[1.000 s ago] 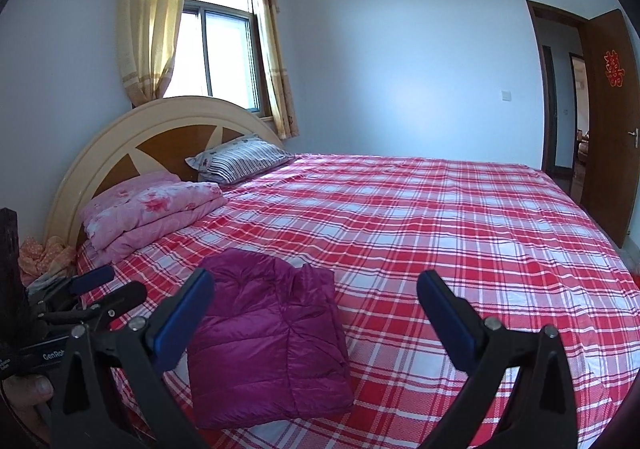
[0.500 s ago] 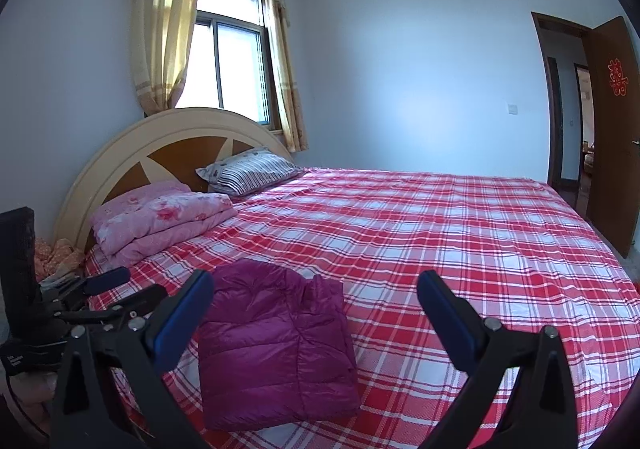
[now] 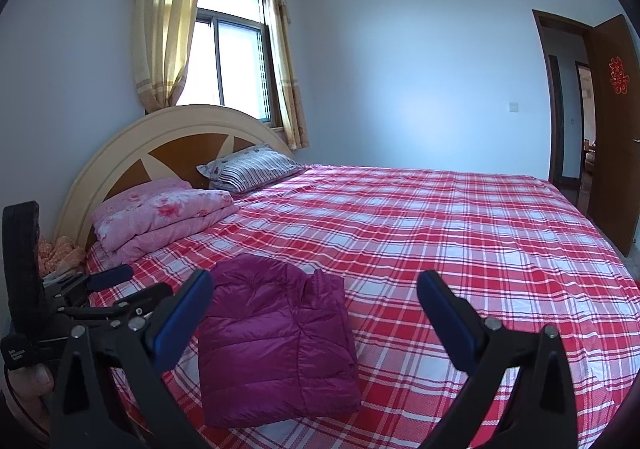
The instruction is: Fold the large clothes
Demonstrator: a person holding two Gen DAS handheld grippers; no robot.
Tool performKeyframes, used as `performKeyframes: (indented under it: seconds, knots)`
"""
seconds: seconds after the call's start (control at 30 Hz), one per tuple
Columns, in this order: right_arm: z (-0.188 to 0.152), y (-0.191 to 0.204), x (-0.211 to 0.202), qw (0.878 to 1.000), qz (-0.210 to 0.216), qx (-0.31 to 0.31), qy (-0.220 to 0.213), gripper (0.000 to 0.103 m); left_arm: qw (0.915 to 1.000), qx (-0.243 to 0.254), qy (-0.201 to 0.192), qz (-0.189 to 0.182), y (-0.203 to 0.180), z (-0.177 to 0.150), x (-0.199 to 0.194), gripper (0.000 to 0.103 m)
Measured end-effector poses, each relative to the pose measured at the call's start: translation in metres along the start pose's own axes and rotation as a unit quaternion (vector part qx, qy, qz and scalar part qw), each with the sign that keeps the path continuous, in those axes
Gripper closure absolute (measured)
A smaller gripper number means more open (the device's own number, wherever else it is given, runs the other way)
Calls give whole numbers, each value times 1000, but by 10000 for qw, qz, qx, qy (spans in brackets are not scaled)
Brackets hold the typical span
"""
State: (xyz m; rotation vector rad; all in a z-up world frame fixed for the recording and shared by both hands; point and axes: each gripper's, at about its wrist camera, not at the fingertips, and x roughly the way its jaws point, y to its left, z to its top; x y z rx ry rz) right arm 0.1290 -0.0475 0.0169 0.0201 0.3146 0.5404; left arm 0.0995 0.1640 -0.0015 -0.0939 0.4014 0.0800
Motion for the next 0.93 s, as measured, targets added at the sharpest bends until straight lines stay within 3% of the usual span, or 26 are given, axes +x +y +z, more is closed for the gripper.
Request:
performKeyframes:
  seconds: [0.37,0.43,0.93]
  knots:
    - [-2,-2,1,10000,21,36,14,0,9999,-131,-31,100,11,3,-2,11]
    - [-3,-2,1,10000,31,33,27,0,9998,-93,-21,187,10,2,-1,7]
    - [-12,3,10,9997,70,-25,238,0,9992,183,-95,356,3,-6,3,7]
